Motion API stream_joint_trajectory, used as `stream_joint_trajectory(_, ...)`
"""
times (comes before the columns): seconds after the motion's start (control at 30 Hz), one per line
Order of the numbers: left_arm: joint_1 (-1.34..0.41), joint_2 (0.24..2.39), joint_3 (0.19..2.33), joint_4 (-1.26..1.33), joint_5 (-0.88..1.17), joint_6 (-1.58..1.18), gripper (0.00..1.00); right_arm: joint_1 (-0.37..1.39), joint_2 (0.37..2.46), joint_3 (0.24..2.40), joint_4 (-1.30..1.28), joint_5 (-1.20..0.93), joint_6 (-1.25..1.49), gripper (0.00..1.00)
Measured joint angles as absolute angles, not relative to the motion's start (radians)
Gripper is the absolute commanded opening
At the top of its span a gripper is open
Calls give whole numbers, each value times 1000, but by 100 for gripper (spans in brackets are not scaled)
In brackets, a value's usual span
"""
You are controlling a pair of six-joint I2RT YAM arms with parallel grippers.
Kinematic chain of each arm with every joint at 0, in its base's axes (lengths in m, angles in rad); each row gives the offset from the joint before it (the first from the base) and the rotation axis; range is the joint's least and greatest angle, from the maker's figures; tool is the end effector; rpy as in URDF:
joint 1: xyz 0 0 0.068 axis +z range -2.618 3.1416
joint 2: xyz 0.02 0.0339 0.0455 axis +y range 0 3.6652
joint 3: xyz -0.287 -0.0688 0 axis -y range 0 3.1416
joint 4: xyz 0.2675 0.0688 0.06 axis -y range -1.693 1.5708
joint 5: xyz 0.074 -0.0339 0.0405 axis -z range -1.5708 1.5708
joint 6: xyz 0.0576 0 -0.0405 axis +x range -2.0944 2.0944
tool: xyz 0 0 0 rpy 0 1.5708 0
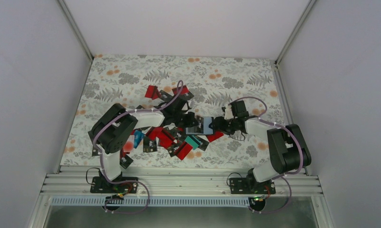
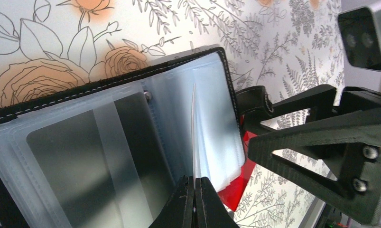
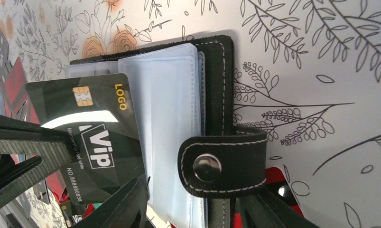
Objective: Put the credit cards into the card holder
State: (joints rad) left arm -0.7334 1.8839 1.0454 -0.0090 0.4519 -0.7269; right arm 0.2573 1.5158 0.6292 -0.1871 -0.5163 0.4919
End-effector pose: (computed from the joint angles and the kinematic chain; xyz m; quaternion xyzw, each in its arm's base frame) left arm 0.2916 -0.2966 0.1334 0.0822 0.9113 -0.3861 0.1172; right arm 0.2626 0.0985 0.1216 0.0473 0.9381 0.3173 0.1308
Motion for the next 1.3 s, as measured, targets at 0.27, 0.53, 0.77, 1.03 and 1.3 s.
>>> stream_joint_trajectory(0.27,-734,1894,1045,10,452,-772,2,253,1522,624,-180,-532,486,43)
stream_joint_trajectory(0.53,-741,1910,1045,25,441,-822,2,246,1531,605,-149,-567,488,36)
stream_joint_trajectory(0.77,-749,1913,1045,28,437,-851,2,245,1531,591,-130,-592,488,35)
stream_joint_trajectory(1.03,-756,1914,1047,26,437,-854,2,245,1532,590,-131,-598,488,35)
stream_joint_trajectory(1.3,-756,1957,1094,-2,447,-850,2,245,1533,590,-131,-600,486,34)
